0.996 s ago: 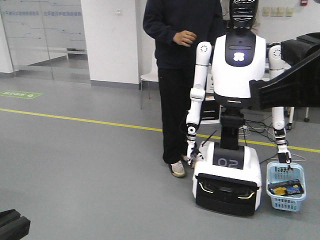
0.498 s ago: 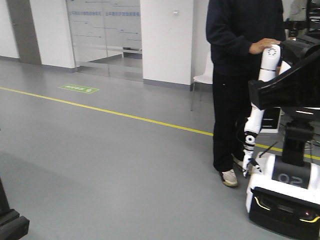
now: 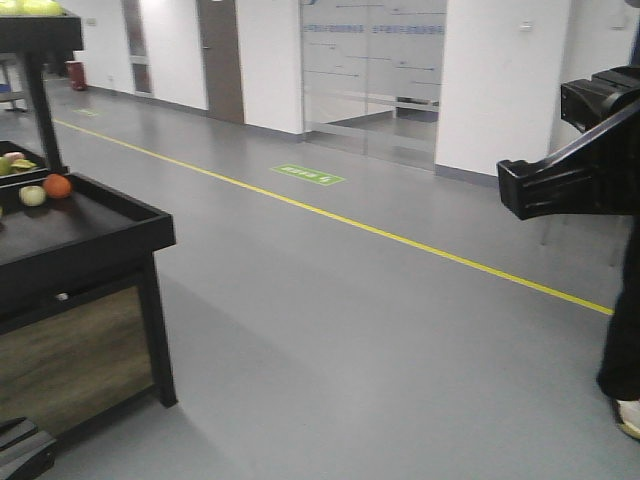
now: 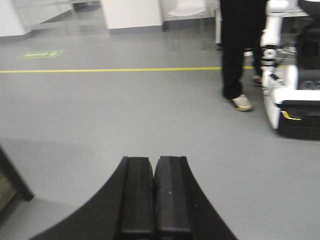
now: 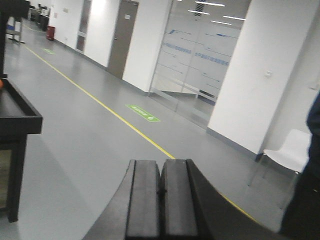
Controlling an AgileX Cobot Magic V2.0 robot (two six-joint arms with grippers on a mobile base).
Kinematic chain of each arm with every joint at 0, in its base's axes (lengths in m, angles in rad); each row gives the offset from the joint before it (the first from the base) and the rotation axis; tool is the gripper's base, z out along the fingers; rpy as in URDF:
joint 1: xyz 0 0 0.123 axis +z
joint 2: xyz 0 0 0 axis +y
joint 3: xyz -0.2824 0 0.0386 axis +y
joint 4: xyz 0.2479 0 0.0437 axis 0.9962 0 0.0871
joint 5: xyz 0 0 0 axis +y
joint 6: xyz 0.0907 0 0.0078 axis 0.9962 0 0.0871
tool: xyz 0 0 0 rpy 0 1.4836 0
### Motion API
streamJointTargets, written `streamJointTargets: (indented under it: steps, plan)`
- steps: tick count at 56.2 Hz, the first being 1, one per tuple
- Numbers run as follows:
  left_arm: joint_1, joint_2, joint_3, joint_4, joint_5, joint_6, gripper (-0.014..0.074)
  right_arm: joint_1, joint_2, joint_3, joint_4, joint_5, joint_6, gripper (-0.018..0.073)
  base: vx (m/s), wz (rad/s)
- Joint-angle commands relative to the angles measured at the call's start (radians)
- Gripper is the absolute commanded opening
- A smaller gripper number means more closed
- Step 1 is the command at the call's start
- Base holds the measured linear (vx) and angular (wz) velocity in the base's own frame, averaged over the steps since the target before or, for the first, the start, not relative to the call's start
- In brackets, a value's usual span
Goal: Pick snacks and fruit into basket
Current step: 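Drive the base to the black fruit display stand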
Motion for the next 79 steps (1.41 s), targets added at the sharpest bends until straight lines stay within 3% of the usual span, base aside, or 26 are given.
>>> streamJointTargets:
  steps: [1,43,79]
  plan:
    - [-0.005,0.0,-0.029,-0.004,-0.08,-0.006,-0.0006,-0.005,-0.014,-0.03,-0.073,-0.03,-0.005,-0.0007,0.19,0.67]
    - [-0.005,0.0,-0.029,-0.004,-0.08,-0.006,-0.0006,-0.005,-0.014,-0.03,-0.073,-0.03,-0.005,-0.0007,0.22,0.58]
    - [-0.005,0.0,-0.029,-0.004,-0.08,-0.006,-0.0006,-0.005,-0.014,-0.03,-0.073,-0.03,-0.007,-0.0007,0.26,0.28]
